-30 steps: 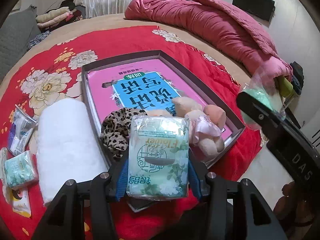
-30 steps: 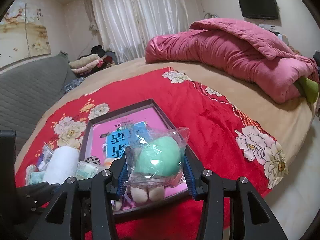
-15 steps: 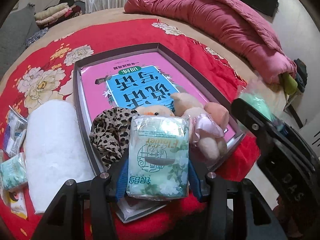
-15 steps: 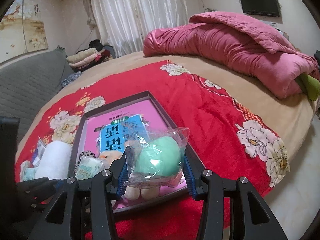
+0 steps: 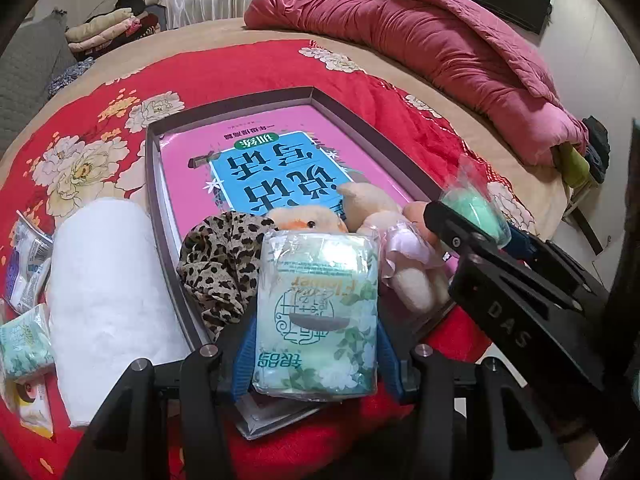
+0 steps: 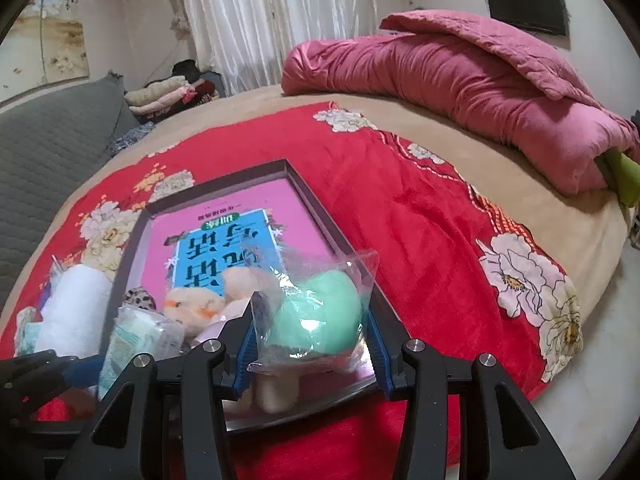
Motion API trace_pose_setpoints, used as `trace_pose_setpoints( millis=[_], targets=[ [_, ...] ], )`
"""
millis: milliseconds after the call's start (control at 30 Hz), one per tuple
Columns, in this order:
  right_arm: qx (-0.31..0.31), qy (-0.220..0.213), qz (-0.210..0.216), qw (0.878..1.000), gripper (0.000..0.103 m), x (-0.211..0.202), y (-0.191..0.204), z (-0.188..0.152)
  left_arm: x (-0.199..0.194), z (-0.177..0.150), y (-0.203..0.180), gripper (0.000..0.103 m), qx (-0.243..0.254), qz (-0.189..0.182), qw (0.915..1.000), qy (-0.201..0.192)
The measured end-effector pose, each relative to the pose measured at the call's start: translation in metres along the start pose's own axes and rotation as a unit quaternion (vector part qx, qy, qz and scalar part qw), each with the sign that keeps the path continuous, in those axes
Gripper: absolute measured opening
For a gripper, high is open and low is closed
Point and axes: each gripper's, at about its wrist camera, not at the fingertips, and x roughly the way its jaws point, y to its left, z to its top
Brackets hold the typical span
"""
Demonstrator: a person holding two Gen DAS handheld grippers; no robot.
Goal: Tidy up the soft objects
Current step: 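Carry the tissue pack and bagged sponge over the pink tray with both tools, then open the right tool to drop the bagged sponge while the left tool holds the tissue pack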
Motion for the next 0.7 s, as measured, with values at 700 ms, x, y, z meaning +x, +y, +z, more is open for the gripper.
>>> trace_pose_setpoints(
  millis=[700],
  targets=[
    [0.004,0.014,-0.004,1.0,0.067,0.0017,-0.0053,-0.0059,0.0013,-0.0003,-0.0009,0.052,0.01,0.009,0.9999,0.001]
  ],
)
